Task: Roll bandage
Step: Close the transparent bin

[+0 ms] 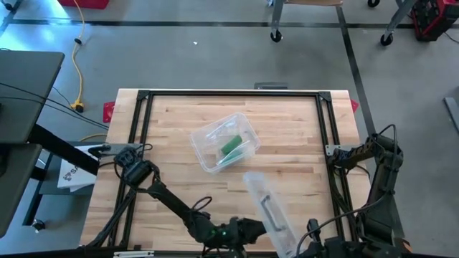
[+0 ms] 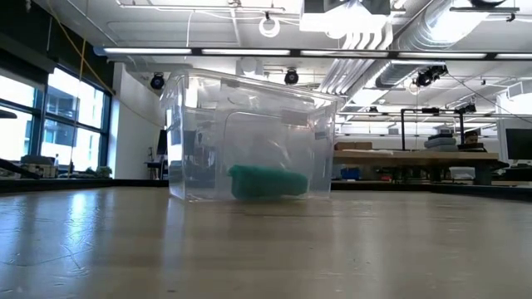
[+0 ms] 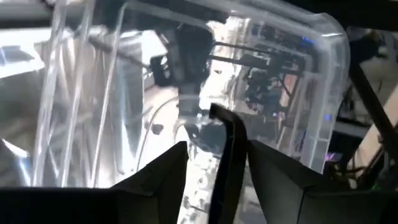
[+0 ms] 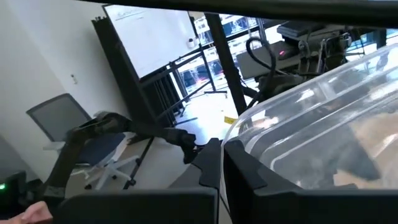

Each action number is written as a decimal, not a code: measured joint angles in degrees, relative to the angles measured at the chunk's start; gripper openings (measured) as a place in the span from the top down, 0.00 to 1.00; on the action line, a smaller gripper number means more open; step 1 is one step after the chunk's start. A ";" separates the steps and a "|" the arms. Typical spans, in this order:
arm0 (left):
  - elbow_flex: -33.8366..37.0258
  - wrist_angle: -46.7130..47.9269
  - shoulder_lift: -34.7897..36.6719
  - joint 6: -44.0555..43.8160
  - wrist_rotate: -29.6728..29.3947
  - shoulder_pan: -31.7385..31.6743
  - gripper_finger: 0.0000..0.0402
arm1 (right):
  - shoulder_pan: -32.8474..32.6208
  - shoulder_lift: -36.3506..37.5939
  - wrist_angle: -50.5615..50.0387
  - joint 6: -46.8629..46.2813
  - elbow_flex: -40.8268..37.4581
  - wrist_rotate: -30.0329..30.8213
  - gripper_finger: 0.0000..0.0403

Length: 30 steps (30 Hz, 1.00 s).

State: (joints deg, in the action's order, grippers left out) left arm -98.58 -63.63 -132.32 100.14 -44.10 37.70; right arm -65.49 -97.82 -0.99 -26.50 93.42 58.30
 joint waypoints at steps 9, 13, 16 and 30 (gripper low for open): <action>-0.18 0.73 -0.38 4.02 -0.85 -1.38 0.65 | 0.26 0.00 0.01 -0.13 0.00 -1.67 1.00; -0.18 0.68 -0.36 3.51 -4.83 -1.49 0.68 | 0.23 0.00 -0.03 0.00 -0.01 -1.69 1.00; -0.18 0.75 -0.36 1.59 -5.91 -1.44 0.72 | 0.22 0.00 -0.01 0.00 -0.01 -1.76 1.00; -0.18 1.33 -0.27 -5.84 -14.50 1.31 0.94 | 0.28 0.00 -1.08 4.51 -0.01 -0.34 0.92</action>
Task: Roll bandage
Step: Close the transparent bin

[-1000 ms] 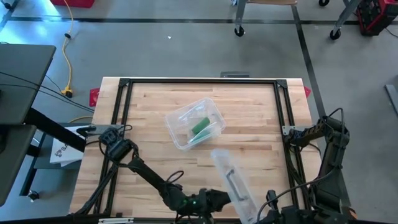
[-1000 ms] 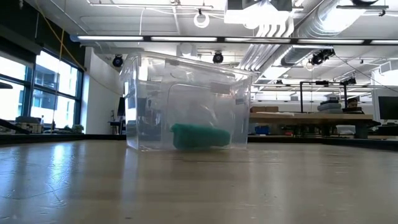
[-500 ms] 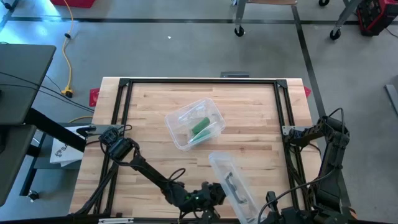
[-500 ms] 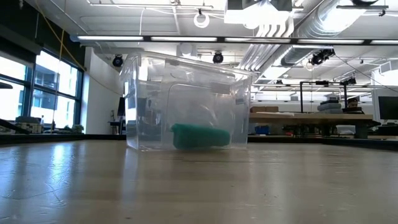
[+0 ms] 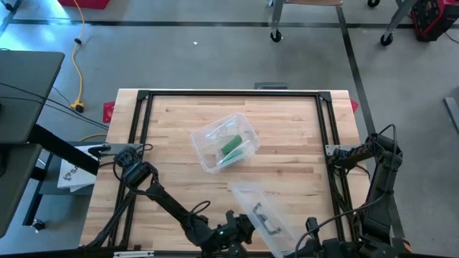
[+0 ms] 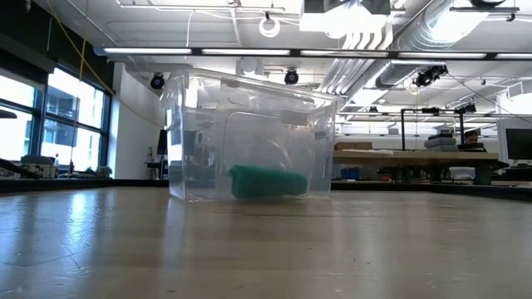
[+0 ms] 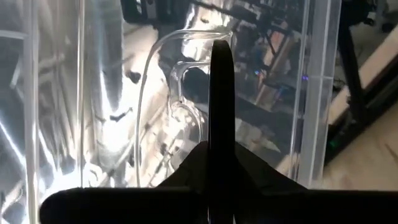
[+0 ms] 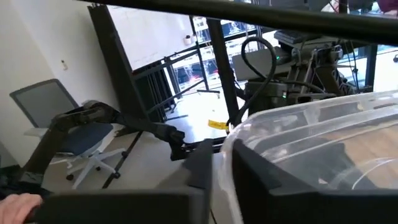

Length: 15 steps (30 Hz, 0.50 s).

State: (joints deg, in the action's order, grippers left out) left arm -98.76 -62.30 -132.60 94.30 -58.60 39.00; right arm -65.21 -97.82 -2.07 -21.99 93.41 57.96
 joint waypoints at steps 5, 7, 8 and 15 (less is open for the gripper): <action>0.00 4.07 0.11 -6.83 -5.72 1.40 0.94 | -0.35 0.28 -0.80 1.26 -0.01 -0.56 0.67; 0.00 7.31 0.15 -12.66 -10.43 2.11 0.94 | -0.96 0.52 -0.44 3.68 -0.01 -0.31 0.57; 0.02 9.58 0.15 -16.33 -12.31 2.50 0.94 | -1.62 0.73 -0.36 4.63 -0.01 0.96 0.54; -0.35 16.32 0.85 -34.13 -17.44 5.33 0.94 | -8.28 1.81 -0.24 11.18 -0.01 17.32 0.48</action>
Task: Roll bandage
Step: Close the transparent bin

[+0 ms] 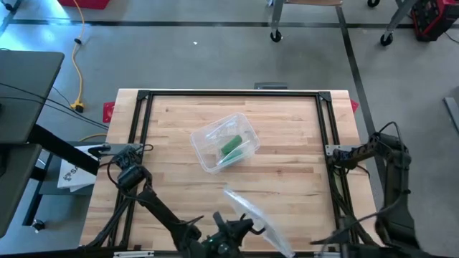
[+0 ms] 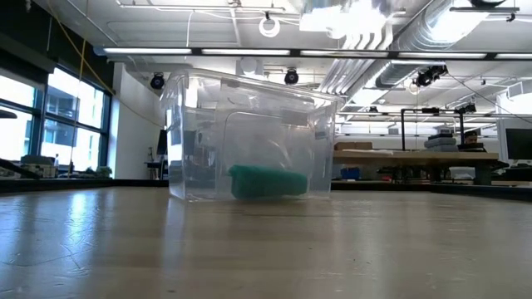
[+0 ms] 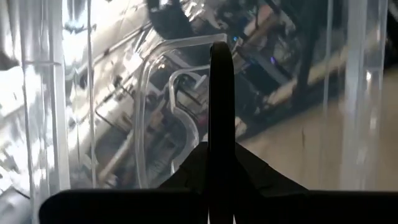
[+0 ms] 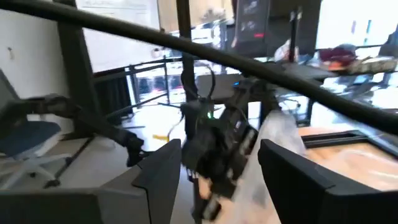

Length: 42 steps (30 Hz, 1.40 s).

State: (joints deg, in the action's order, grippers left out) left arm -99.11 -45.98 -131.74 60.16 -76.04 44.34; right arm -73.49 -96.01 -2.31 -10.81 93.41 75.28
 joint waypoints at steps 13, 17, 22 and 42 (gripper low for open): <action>-17.70 29.81 10.79 -13.95 -7.69 -5.16 0.94 | -3.74 -0.48 -10.33 -13.04 -3.43 6.44 0.49; -21.38 49.12 13.53 -30.61 -1.58 -7.90 0.94 | -3.83 -0.55 -12.04 -14.08 -3.50 4.75 0.49; -21.94 67.06 14.73 -65.60 40.26 -11.94 0.94 | -4.09 -0.63 -12.28 -14.11 -3.50 3.63 0.49; -35.51 135.09 14.47 -93.17 54.99 -42.63 0.94 | -3.10 -0.79 -13.86 -14.99 -3.61 2.15 0.49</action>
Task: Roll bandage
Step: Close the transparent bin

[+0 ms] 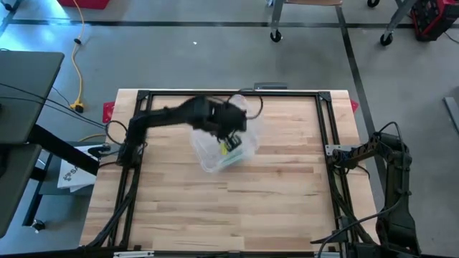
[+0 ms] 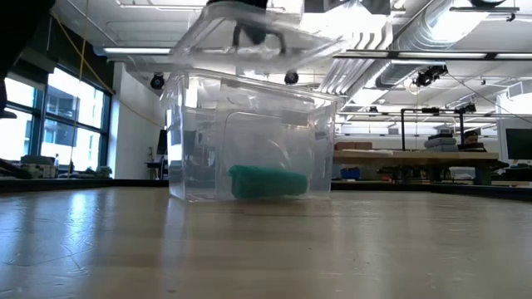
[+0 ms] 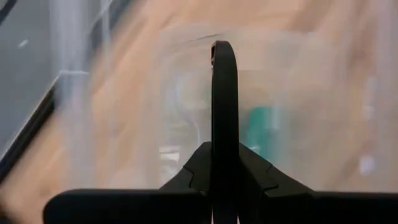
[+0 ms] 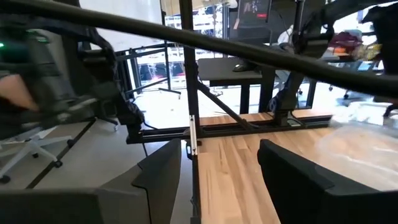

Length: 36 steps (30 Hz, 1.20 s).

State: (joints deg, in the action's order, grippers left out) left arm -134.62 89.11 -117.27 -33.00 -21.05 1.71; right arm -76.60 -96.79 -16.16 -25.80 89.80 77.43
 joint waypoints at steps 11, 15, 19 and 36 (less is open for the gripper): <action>1.09 0.81 -1.74 15.50 10.31 -7.10 0.94 | 0.00 0.00 -3.18 -4.44 0.00 -1.53 0.49; 3.62 0.78 -1.62 14.71 10.50 -5.67 0.94 | 0.00 0.00 -4.59 -6.38 0.00 -2.23 0.49; 8.13 0.72 -1.73 14.06 7.81 -4.72 0.94 | 0.02 0.00 -5.03 -7.42 0.00 -2.37 0.49; 15.78 -5.02 -1.65 12.04 2.13 -1.35 0.94 | 0.04 0.00 -5.03 -7.20 0.00 -2.43 0.49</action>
State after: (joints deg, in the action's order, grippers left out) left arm -118.85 84.09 -118.91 -20.97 -18.91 0.36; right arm -76.55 -96.79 -21.19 -32.99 89.80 75.00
